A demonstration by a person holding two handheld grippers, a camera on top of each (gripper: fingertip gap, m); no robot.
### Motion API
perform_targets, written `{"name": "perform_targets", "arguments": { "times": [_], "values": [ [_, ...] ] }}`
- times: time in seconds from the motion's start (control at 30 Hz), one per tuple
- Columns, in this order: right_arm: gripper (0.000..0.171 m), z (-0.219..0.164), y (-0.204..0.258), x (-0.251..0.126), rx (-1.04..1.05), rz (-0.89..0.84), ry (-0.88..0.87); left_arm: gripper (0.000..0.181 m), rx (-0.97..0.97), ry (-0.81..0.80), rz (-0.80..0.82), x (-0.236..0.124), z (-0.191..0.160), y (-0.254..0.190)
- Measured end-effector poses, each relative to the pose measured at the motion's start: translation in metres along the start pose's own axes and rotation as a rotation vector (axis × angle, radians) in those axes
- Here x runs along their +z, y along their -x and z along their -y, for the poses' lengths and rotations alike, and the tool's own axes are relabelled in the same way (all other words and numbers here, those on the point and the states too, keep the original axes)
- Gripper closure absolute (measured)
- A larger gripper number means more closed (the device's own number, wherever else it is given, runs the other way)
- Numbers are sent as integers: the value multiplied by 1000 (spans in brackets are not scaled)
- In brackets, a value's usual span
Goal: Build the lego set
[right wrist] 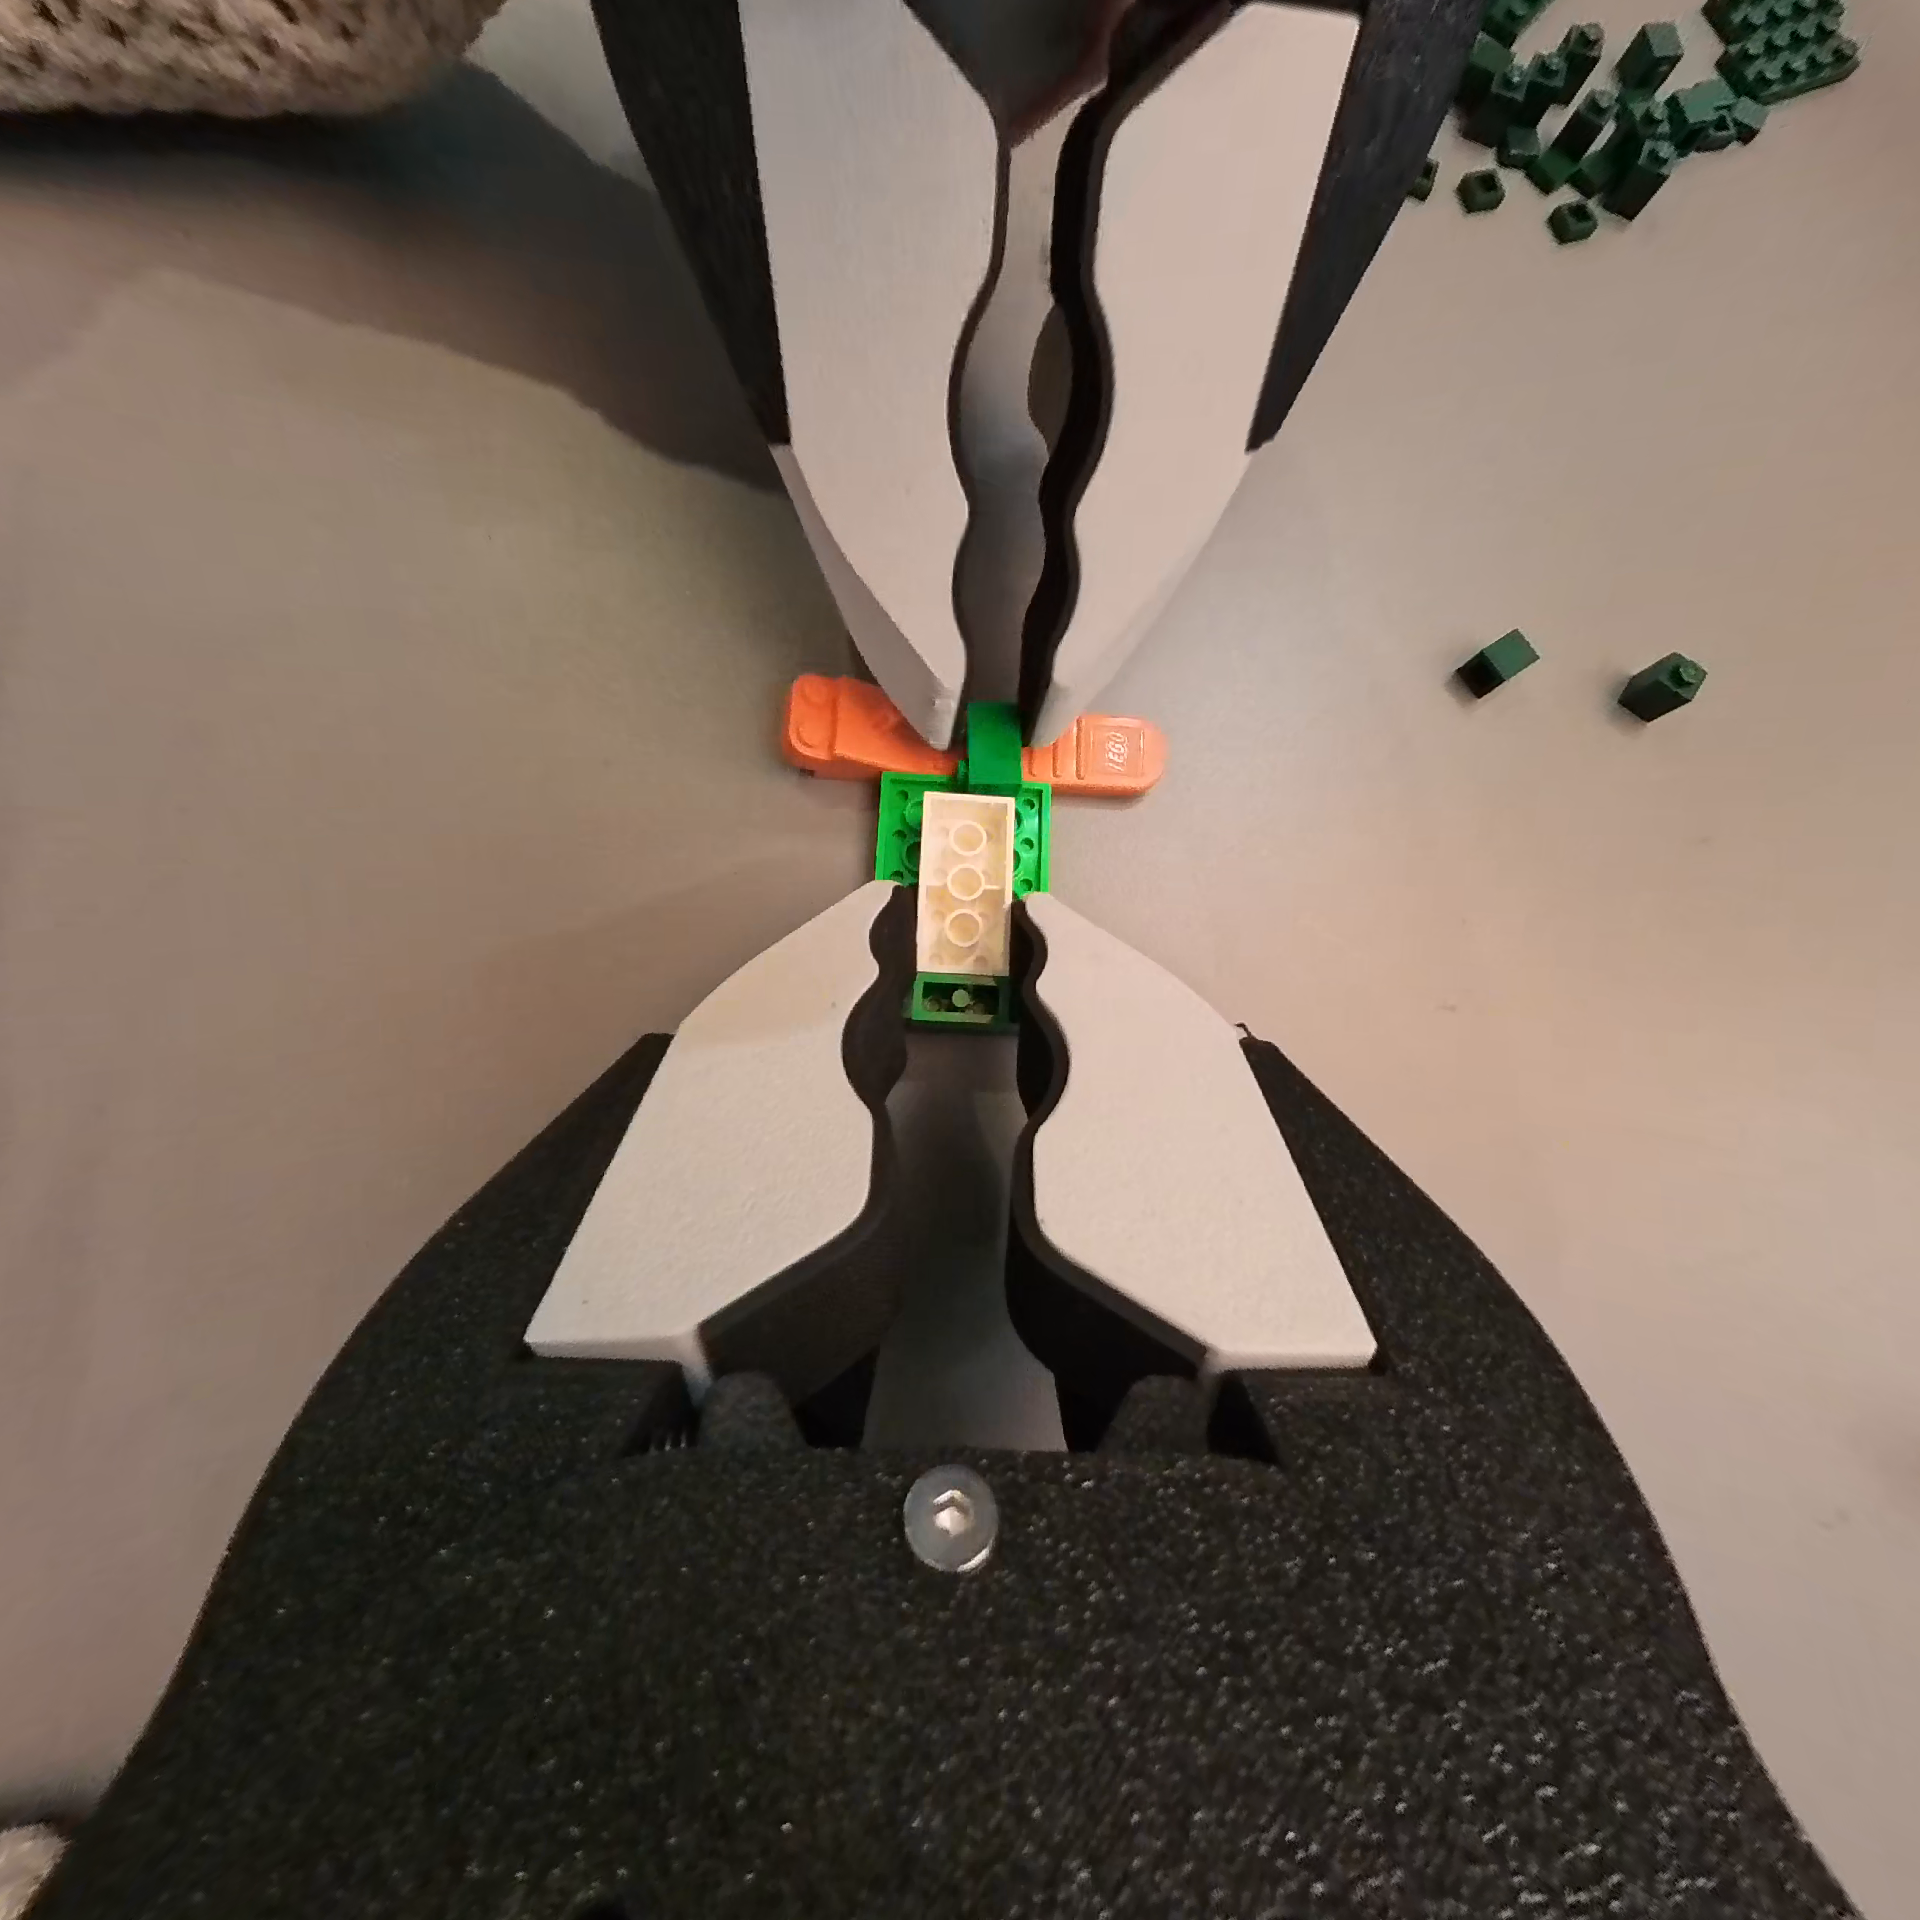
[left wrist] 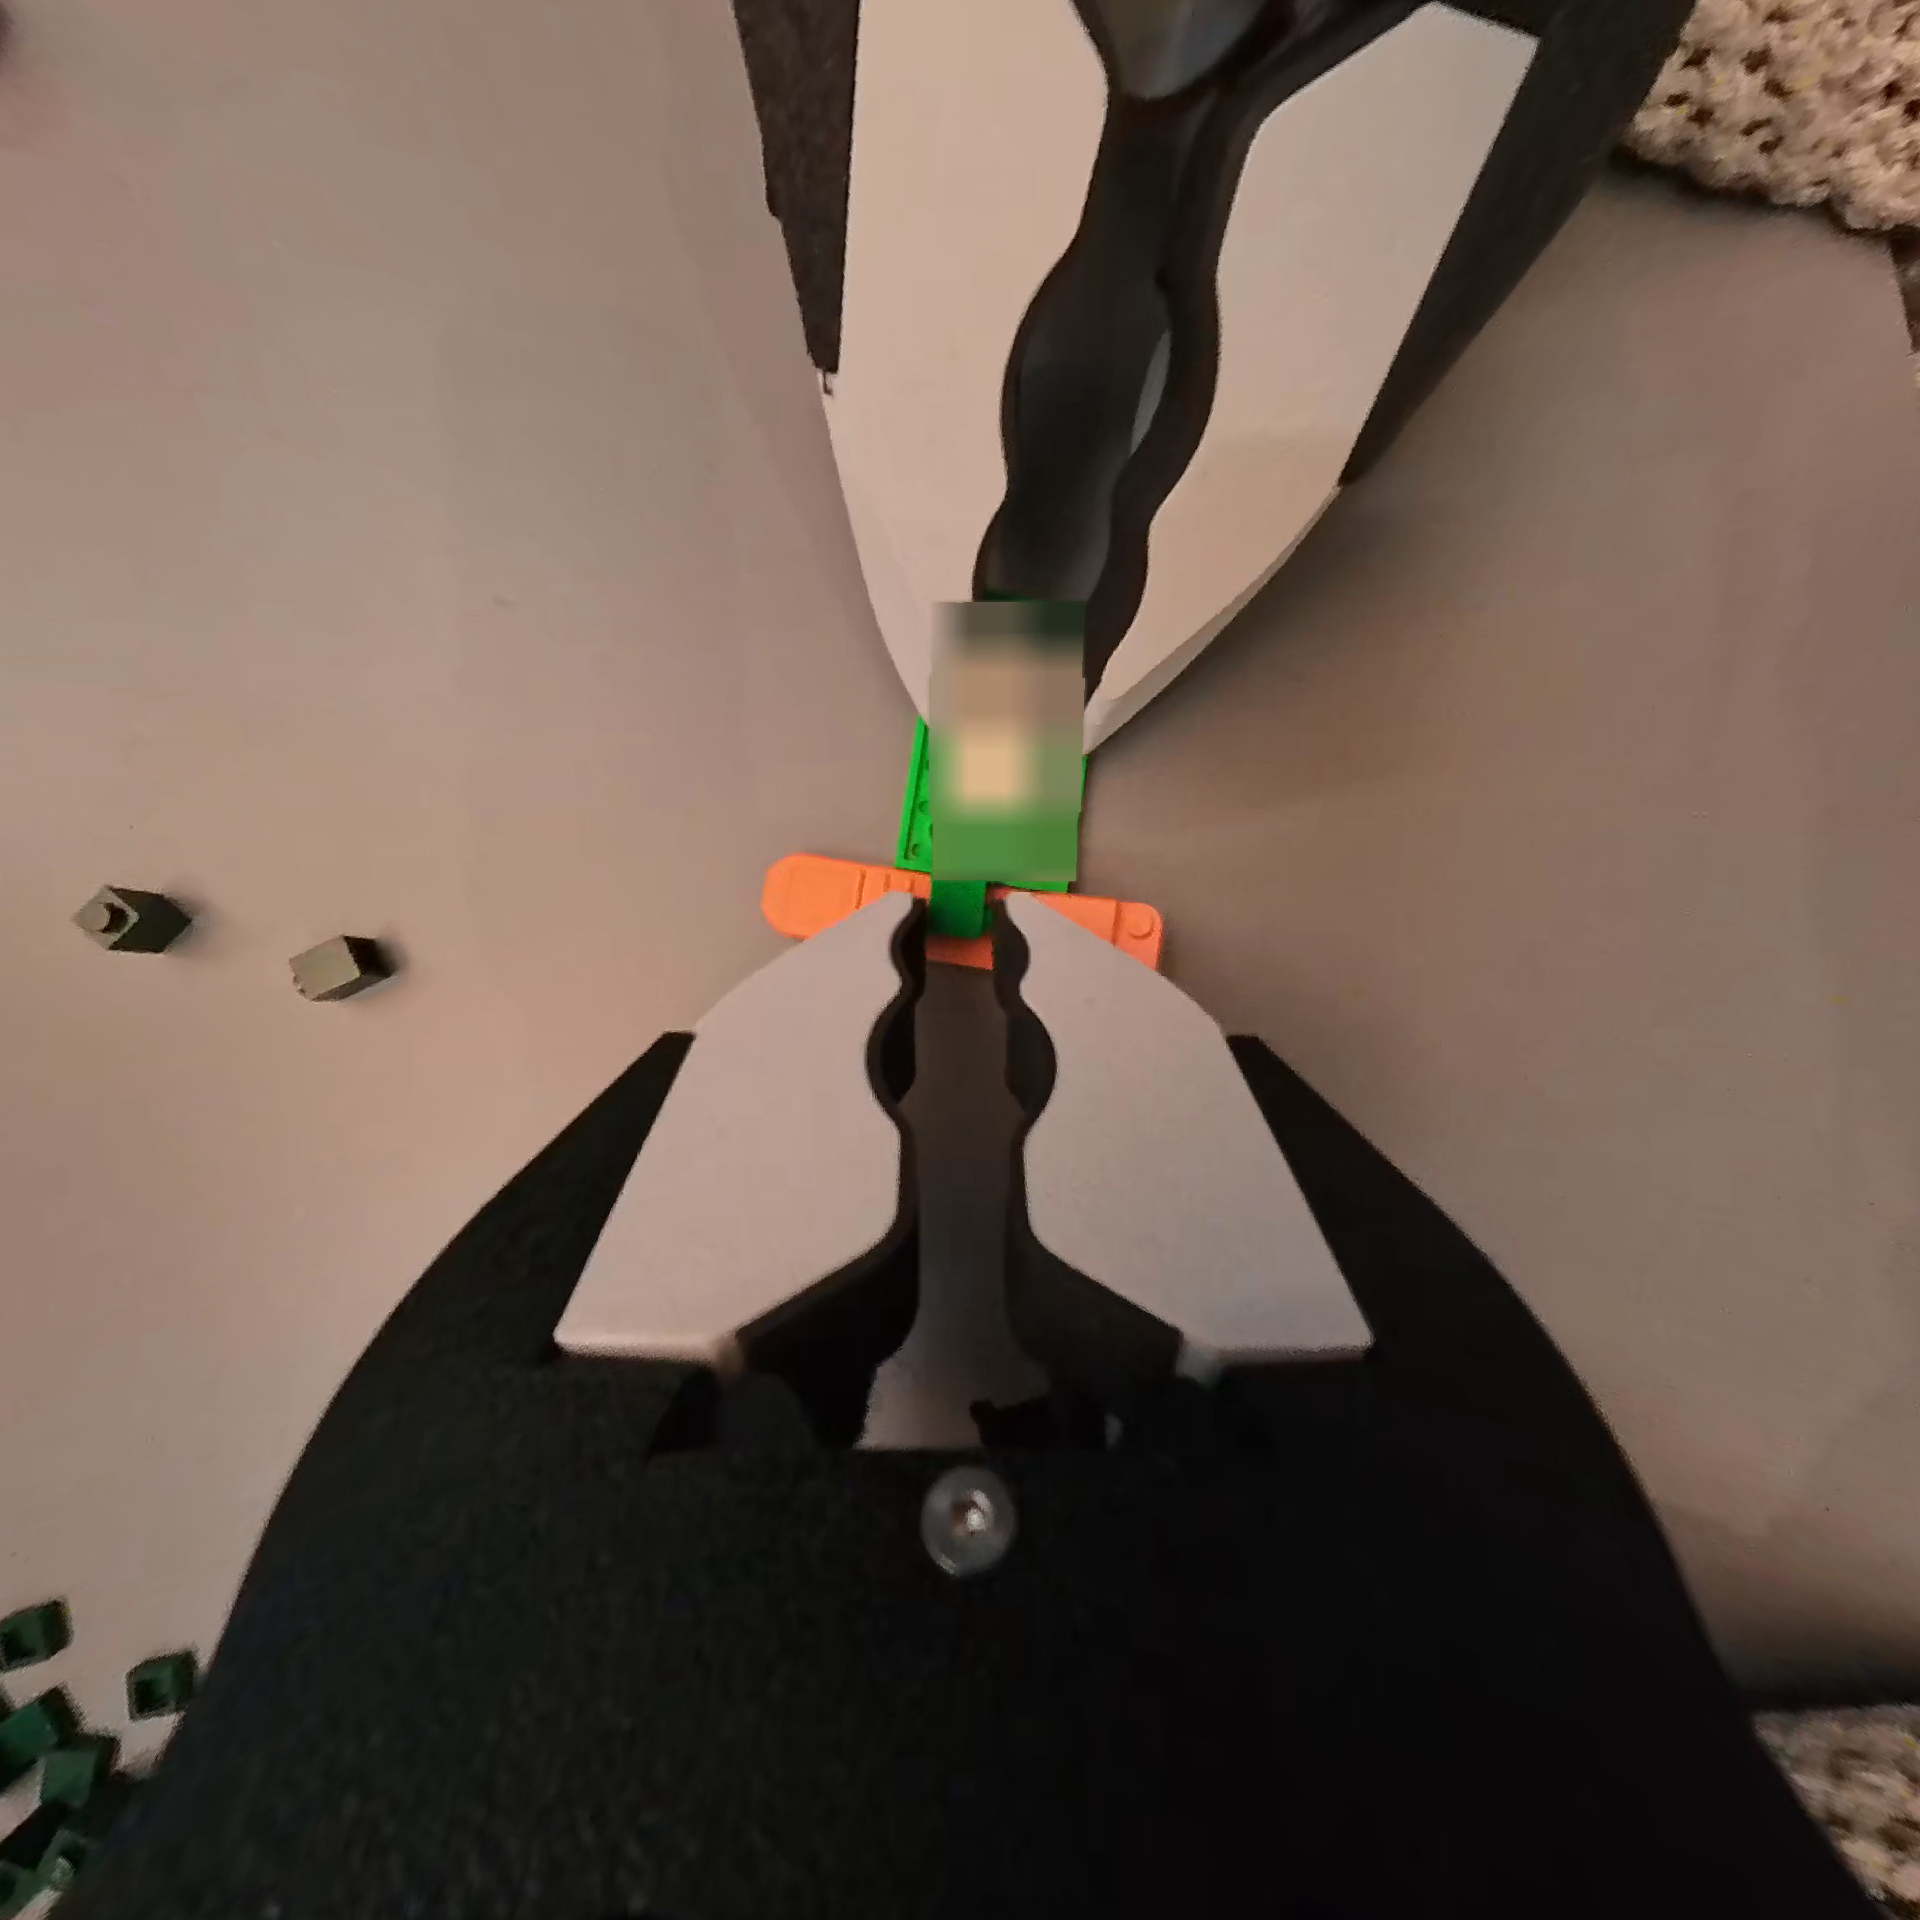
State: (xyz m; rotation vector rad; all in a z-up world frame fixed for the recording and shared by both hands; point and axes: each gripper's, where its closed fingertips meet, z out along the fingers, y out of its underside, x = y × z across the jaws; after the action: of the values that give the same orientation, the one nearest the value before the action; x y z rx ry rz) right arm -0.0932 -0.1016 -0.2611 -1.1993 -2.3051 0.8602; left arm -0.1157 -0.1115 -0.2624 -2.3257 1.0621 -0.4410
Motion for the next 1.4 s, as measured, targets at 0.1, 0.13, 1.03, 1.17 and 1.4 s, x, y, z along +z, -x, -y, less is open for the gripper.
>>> {"name": "perform_targets", "arguments": {
  "times": [0.1,0.13,1.03,1.17,1.4],
  "values": [
    [154,0,0,0,-5,-3,0,170,12,1,-2,0,0,-1],
    [154,0,0,0,-7,-4,0,170,17,1,-2,0,0,-1],
    [162,53,9,-32,179,161,-397,171,612,-221,617,-40,43,-17],
    [162,54,8,-32,177,144,-399,171,626,-213,646,-41,44,-15],
    [162,57,-8,-36,139,-12,-416,151,323,-299,754,-55,46,8]
  ]
}}
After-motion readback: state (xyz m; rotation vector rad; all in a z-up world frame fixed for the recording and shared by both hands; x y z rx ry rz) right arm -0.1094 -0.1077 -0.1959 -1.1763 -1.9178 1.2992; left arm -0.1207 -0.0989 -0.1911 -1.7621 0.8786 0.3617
